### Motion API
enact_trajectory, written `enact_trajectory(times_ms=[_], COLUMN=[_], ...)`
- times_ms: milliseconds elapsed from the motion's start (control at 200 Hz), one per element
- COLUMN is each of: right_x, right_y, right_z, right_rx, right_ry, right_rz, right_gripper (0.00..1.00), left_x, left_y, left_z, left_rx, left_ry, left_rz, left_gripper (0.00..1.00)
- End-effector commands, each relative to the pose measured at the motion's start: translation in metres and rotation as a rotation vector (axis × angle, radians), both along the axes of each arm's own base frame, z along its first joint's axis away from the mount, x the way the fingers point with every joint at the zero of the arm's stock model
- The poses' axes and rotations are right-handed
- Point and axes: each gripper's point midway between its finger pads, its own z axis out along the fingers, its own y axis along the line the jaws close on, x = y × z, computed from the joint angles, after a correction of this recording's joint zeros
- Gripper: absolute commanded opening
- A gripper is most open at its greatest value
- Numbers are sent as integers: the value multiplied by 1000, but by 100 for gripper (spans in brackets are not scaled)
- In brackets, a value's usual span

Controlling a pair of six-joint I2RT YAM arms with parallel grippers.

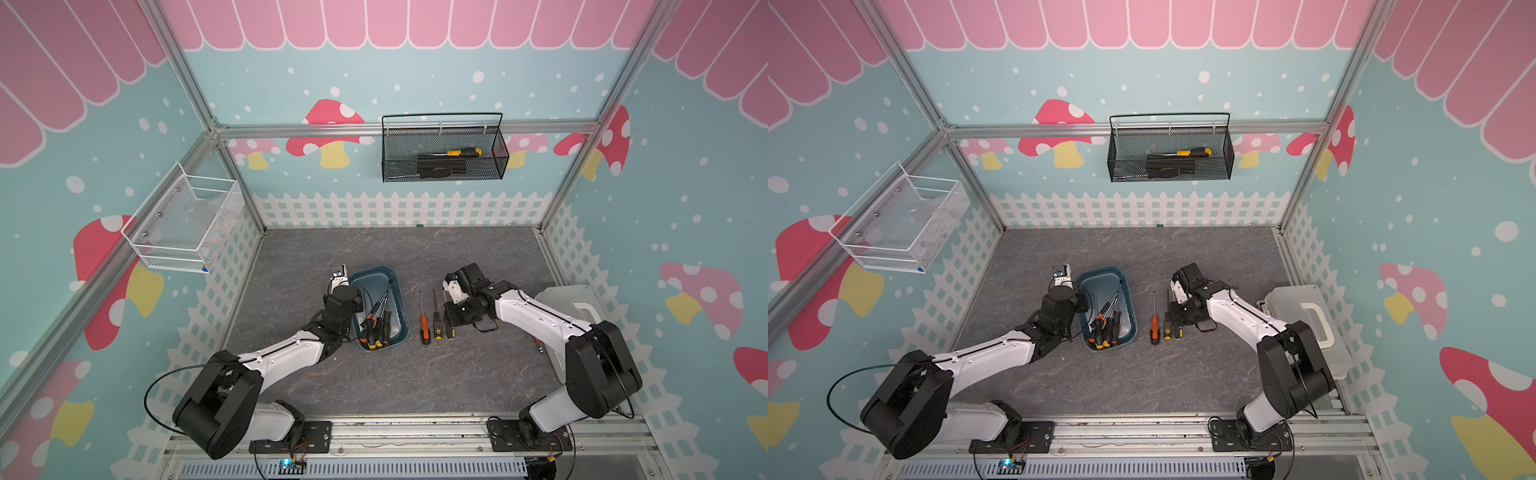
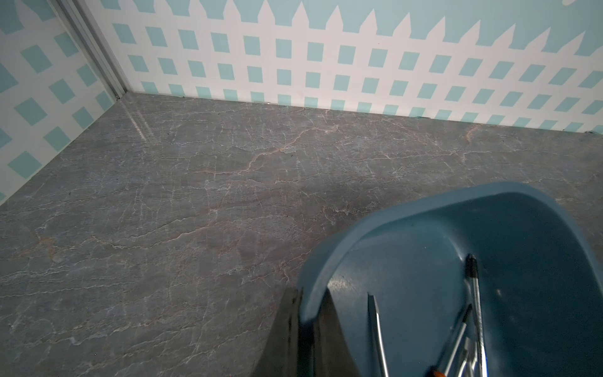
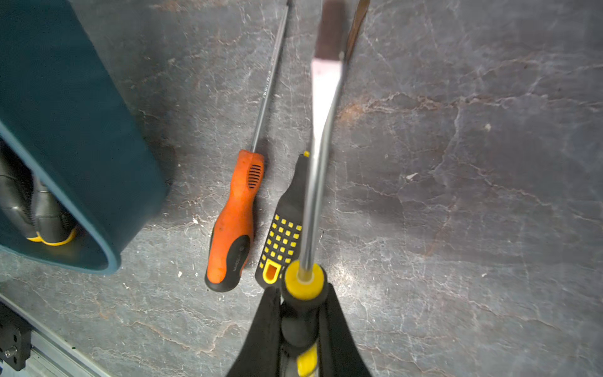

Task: Take out the screwdriver from the storage box
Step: Place the screwdriver at the center of the board.

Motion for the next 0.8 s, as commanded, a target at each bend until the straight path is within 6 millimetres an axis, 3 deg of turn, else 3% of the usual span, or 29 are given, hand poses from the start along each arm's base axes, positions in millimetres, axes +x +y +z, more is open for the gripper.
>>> enact_trajectory(times_ms=[0,255,795], right_x=[6,13,25], right_y=[2,8,1], right_z=[-7,-24,-50], right_rx=[24,53,63], right_ry=[21,54,84], right_rz=[16,6,-38], right_gripper=[0,0,0], left_x=[-4,-5,-8], left_y=[2,2,1], left_z=[-10,-14,-9], left_rx=[53,49,43], left_ry=[31,35,33], left_rz=[-15,-17,-31], left_gripper=[0,0,0])
